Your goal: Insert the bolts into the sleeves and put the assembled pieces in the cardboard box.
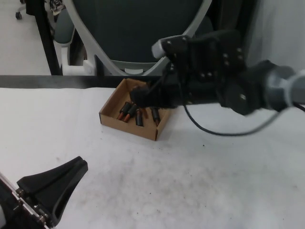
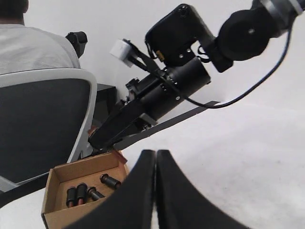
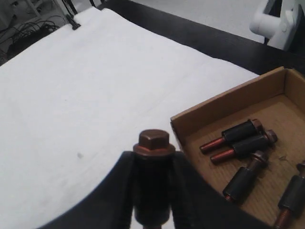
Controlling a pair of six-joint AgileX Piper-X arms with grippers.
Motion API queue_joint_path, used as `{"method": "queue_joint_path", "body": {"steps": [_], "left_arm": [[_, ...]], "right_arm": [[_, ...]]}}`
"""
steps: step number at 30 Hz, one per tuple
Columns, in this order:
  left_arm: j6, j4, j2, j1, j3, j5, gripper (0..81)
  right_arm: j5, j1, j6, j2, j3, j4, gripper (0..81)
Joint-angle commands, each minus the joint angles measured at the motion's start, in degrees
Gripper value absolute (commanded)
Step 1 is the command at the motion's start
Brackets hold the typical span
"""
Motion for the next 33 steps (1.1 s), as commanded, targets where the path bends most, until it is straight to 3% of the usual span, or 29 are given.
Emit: {"method": "queue_joint_path", "body": {"steps": [1, 13, 33], "left_arm": [[0.5, 0.6, -0.6, -0.3, -0.5, -0.3, 0.8], [1.3, 0.5, -0.6, -0.3, -0.5, -0.3, 0.8], [1.3, 0.0, -0.6, -0.3, -0.5, -0.3, 0.8]], "right_arm": [[-0.9, -0.6, 0.2, 2.1, -5.3, 2.6, 0.2], [-0.9, -4.3, -0.1, 17.5, -31.3, 25.1, 0.2], [1.1, -4.9, 0.2, 25.6, -33.6, 28.8, 0.1]]}}
